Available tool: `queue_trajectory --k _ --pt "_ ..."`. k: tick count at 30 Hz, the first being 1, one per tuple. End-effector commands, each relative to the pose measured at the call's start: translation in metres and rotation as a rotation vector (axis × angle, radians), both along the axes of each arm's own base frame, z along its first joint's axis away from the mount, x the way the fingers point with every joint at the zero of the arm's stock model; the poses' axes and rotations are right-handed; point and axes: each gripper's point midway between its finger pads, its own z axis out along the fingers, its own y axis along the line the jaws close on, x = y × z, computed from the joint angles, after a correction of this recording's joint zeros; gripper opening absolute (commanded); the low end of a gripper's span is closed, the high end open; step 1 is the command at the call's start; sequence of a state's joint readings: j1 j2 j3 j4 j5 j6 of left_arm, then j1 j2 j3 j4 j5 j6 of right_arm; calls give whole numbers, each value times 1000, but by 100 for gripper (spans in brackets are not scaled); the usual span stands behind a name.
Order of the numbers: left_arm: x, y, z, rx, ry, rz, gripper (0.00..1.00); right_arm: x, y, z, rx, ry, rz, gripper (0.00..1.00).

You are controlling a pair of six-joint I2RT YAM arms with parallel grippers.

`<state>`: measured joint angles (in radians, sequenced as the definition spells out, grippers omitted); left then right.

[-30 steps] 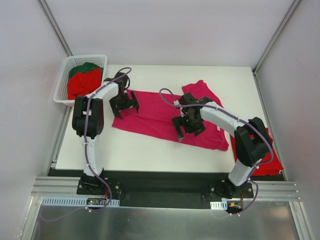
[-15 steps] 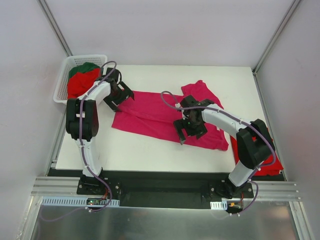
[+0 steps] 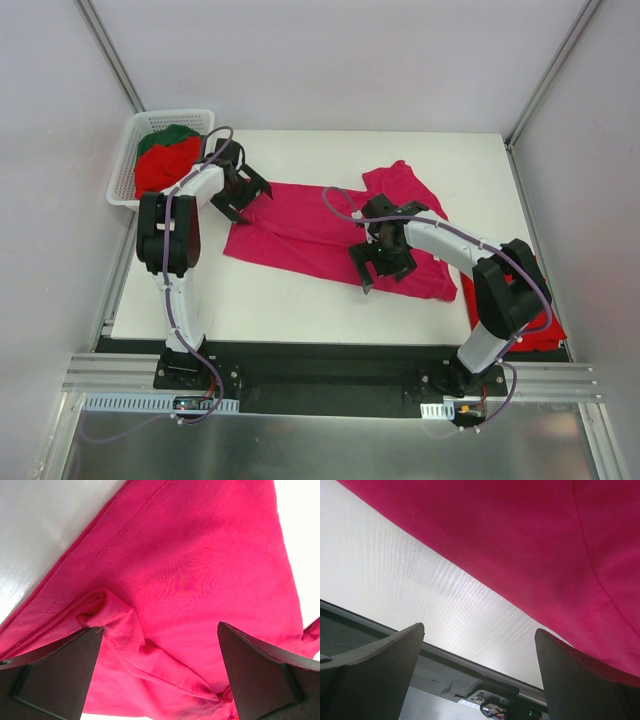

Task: Fold and stack the t-shirts

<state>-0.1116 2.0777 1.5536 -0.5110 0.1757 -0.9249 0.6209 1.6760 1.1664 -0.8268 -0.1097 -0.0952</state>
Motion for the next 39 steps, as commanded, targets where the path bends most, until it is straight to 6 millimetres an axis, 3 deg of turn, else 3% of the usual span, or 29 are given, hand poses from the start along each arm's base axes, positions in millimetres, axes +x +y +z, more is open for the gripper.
queue_trajectory --k 1,17,28,39 --pt "4 -5 16 -20 -38 -4 99 -3 -2 10 4 -18 19 96" --pt "-21 1 27 5 -47 -32 99 -2 3 6 9 7 22 96" --pt "-14 -1 18 5 -35 -50 99 -5 -1 7 -5 10 30 96" --pt "9 -4 16 2 -57 -64 99 -10 -8 9 -26 14 33 96"
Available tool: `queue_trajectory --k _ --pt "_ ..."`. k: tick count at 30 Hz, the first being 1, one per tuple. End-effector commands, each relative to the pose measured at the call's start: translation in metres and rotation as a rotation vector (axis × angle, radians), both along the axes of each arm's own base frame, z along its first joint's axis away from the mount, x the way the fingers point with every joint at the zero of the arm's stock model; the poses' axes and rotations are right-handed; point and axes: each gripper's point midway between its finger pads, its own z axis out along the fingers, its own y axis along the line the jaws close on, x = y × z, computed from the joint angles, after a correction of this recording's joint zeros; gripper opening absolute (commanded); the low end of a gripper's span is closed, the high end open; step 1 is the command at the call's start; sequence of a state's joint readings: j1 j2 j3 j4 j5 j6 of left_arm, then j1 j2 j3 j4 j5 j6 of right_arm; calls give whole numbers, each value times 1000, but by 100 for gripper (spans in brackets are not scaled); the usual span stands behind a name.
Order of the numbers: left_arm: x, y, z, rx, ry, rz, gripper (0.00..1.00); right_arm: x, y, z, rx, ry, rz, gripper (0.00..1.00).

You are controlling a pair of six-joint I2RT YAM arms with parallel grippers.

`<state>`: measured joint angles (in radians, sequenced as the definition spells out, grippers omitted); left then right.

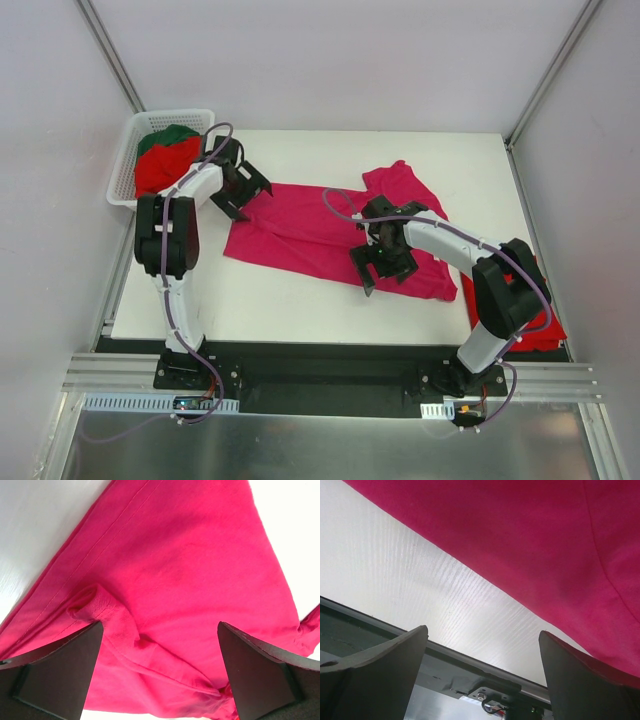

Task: Fold and stack the t-shirts

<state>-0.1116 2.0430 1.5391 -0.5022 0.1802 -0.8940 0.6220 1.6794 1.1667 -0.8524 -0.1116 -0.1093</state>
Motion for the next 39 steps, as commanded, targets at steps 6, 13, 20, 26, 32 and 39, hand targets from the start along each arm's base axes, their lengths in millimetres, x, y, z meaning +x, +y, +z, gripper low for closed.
queue_trajectory --k 6,13,20,26,32,39 --pt "6 -6 4 -16 -12 -36 99 -5 -5 9 -14 -5 16 96" --pt "-6 -1 16 9 -32 -44 99 -6 -4 6 -10 6 9 96" --pt "-10 -2 18 -3 -26 -43 99 -6 -2 4 -8 15 10 96" --pt "-10 -4 18 -9 -23 -45 99 -9 -3 1 -14 26 8 96" --pt "-17 -3 9 -3 3 -46 99 -10 -3 -2 -18 29 7 96" --pt "-17 -2 0 8 19 -50 99 -10 -3 -2 -22 34 11 96"
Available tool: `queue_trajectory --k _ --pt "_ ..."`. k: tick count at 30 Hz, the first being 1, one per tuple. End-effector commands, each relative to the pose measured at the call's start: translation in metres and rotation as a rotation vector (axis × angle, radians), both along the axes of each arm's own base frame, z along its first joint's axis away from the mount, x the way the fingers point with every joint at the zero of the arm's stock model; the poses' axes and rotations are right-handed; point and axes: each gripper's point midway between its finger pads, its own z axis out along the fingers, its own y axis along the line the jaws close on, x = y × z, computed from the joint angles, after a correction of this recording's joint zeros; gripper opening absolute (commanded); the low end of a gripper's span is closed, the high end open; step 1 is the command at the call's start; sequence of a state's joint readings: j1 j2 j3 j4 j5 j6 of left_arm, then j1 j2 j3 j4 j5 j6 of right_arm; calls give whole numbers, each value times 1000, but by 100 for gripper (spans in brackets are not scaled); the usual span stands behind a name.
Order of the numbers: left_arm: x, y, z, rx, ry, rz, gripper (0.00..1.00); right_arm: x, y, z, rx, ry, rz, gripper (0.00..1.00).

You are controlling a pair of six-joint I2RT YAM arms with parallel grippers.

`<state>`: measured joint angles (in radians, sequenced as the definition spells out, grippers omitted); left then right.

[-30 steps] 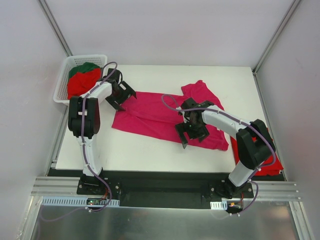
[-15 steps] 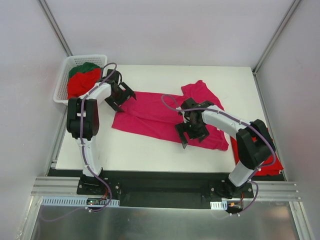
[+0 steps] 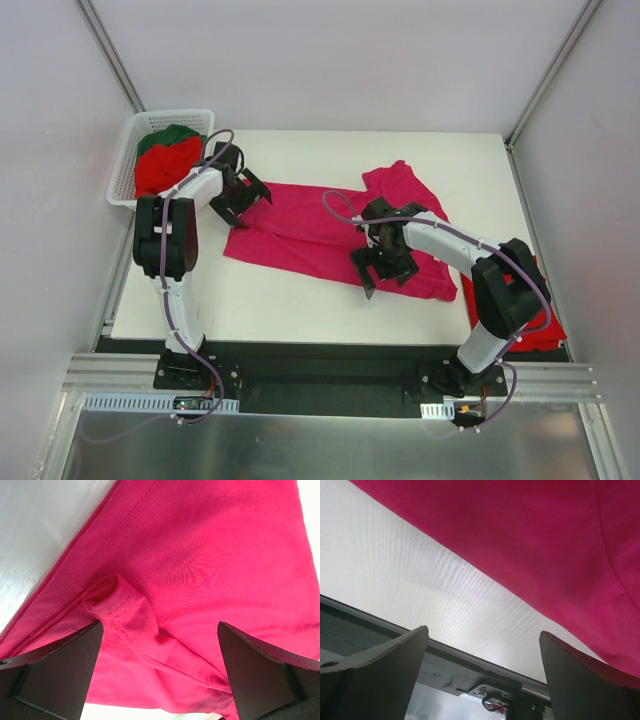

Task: Fold and stack the t-shirts

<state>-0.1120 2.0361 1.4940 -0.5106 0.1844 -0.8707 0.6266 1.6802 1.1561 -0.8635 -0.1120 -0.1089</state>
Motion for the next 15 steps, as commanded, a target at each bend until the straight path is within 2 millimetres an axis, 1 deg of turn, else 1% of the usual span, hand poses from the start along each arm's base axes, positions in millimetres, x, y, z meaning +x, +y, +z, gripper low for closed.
queue_trajectory --k 1,5,10,15 --pt "1 -3 13 -3 -27 -25 99 -4 -1 0 -9 13 8 96" --pt "5 -5 13 -6 -28 -28 99 -5 -1 0 -13 16 8 96" --pt "14 -7 16 -14 -44 -29 99 -4 -2 -1 -18 17 10 96" --pt "17 -7 14 -15 -41 -29 99 -5 -2 -1 -21 21 13 96"
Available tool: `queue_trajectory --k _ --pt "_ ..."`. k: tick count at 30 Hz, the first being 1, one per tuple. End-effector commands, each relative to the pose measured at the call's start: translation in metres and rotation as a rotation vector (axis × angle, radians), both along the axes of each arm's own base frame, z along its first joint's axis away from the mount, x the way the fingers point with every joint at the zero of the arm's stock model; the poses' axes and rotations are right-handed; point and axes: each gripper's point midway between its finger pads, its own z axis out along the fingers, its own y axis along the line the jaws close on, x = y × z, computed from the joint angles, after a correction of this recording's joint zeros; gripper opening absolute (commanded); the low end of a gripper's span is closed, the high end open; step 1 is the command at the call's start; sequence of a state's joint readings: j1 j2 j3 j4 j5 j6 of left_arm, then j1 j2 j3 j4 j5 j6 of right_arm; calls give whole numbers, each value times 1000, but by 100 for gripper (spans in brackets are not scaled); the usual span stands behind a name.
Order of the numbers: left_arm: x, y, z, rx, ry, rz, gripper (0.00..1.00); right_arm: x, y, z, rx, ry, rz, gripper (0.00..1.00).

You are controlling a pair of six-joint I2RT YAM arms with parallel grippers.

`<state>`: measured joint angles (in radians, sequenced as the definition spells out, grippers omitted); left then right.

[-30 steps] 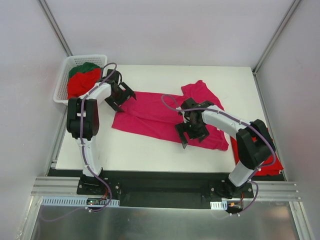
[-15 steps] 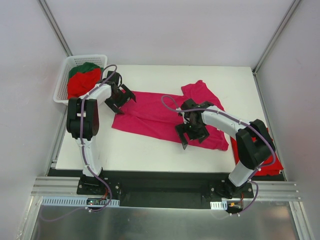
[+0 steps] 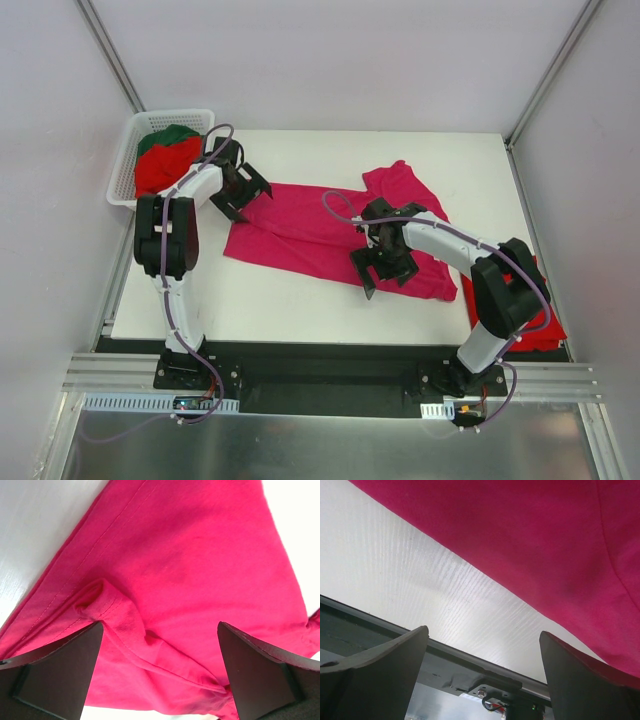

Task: Fold and stack the t-shirts

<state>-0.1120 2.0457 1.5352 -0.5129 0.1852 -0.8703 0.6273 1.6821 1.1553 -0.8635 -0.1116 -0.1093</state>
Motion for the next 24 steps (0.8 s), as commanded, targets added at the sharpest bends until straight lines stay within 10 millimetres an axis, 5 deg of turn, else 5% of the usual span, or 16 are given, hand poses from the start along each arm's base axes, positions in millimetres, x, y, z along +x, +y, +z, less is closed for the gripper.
queue_trajectory --k 1,24 --pt "6 -6 5 -12 -10 -29 99 -4 -2 0 -18 18 10 96" --pt "3 -6 4 -8 1 -43 100 -5 -3 -3 -30 36 13 96"
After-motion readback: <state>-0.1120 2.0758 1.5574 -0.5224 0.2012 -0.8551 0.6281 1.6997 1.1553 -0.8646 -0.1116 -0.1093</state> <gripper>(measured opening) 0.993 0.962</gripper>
